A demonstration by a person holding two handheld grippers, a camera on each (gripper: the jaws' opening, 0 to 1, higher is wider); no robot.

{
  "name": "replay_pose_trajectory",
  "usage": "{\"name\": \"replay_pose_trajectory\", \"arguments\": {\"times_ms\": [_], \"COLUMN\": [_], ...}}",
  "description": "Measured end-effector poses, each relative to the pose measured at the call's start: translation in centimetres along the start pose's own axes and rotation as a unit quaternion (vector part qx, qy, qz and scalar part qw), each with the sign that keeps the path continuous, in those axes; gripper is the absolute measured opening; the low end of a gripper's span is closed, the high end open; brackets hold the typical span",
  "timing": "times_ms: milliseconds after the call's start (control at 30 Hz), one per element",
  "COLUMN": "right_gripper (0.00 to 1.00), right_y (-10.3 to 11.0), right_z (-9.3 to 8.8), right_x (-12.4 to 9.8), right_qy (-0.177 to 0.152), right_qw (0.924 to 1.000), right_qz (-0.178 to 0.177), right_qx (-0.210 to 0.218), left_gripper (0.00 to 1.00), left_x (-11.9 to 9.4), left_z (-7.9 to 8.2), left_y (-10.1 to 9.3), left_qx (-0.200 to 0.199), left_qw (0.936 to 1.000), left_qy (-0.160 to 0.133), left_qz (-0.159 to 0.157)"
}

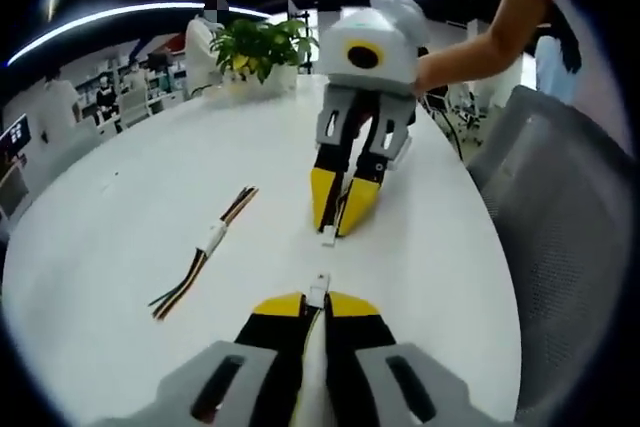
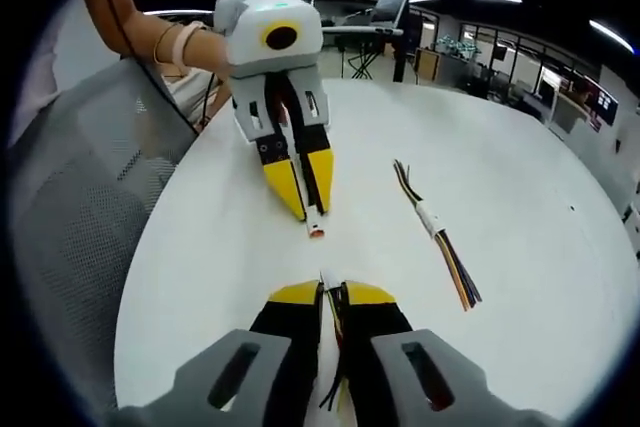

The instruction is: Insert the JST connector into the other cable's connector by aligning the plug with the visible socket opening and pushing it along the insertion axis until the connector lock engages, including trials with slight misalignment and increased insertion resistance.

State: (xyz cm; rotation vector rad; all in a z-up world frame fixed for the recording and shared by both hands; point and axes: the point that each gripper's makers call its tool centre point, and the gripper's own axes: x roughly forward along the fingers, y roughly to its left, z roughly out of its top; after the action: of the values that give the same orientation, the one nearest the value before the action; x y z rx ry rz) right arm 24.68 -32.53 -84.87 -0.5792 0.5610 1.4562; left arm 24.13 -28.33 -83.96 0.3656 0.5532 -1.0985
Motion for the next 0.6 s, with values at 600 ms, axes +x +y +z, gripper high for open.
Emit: {"name": "replay_pose_trajectory", "arguments": {"times_ms": [600], "right_gripper": [0.03], "right_y": [-0.5], "right_z": [1.5], "right_x": [-1.3], "right_qy": [-0.01], "right_qw": [0.9999], "right_qz": [-0.01], "right_qx": [-0.002], "left_gripper": [0.0], "left_x": [-0.2], "left_z": [1.3], "left_y": [0.0], "left_qx": [0.016], "left_qw": [0.9997], "left_qy": [0.016], "left_qz": [-0.001]}}
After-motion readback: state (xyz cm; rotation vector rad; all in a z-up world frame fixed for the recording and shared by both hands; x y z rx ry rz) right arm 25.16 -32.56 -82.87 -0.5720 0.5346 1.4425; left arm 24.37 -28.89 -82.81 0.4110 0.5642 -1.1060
